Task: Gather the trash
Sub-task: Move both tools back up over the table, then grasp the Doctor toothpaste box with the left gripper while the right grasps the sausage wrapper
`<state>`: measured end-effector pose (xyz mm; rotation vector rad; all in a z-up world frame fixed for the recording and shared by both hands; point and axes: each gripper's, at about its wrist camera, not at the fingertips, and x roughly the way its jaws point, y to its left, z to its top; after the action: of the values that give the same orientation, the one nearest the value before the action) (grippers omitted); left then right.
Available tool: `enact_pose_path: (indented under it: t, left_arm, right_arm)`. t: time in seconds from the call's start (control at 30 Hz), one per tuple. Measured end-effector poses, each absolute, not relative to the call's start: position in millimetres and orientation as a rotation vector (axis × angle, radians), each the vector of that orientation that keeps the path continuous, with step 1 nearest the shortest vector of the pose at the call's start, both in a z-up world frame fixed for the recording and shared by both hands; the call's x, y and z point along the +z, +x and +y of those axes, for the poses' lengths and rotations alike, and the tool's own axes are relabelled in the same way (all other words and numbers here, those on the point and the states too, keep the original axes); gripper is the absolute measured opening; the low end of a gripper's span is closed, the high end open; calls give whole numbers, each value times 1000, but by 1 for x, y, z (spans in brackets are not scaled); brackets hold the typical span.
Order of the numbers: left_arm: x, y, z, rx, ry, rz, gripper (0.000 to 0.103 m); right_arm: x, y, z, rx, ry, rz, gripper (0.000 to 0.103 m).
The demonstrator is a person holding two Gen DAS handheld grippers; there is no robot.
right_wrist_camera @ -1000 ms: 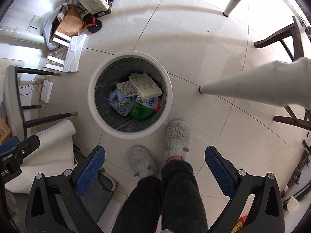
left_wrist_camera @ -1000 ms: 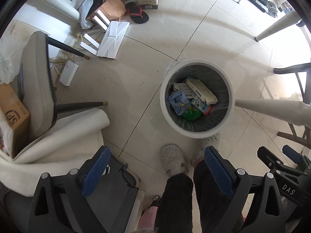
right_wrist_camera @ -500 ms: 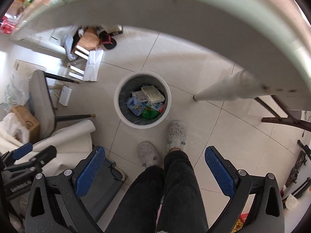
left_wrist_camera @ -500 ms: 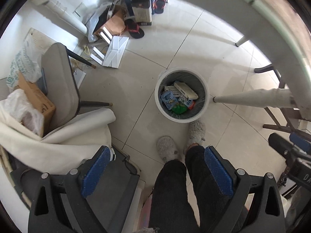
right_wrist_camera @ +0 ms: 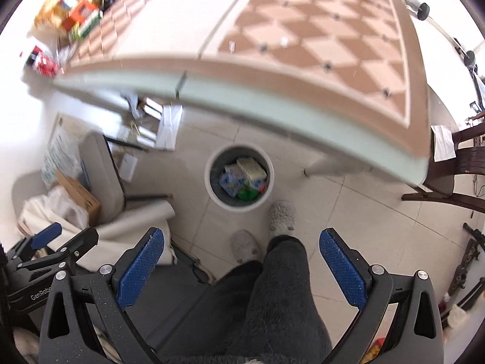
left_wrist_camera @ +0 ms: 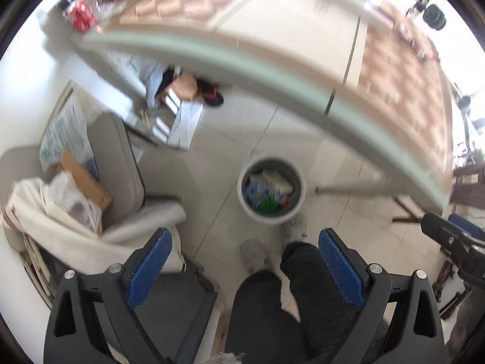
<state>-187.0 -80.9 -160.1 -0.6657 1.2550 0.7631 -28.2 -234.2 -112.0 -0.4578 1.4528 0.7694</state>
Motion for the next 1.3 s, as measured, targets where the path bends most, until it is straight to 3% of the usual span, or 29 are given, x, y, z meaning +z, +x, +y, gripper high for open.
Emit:
enact_pose_path:
  t: [0.27,0.47,0.77,1.07,1.1,1.13,1.2,1.3]
  left_arm:
    - [-106,-81,-29,777,-553,1180,103]
    - [-91,47,11,759,-496,1217,103]
    - [-145,217,77,737,-697,1324,103]
    - [-199,261,125,830,-949,1348,101]
    - [-201,259,128,839,-959,1345,99]
    - [-202,258,129,843,-958,1339,84]
    - [-202,253,128,824,-933,1348,68]
    - [-200,246,115,790,-789,1392,64]
  right_arm:
    - [-44,80,-197,727,-394,1345,103]
    - [-36,215,-147,678,-501,1306,103]
    - [-117,393,-61,690,-879,1394,103]
    - [-193,440,-19,795,-1029,1481,103]
    - [-197,443,-16,808,-1028,1489,103]
    - [-200,446,-13,814,-1028,1494,103]
    - [-204,450,-9,819,-1026,1489,103]
    - [-203,452,-5,820,-997,1486,95]
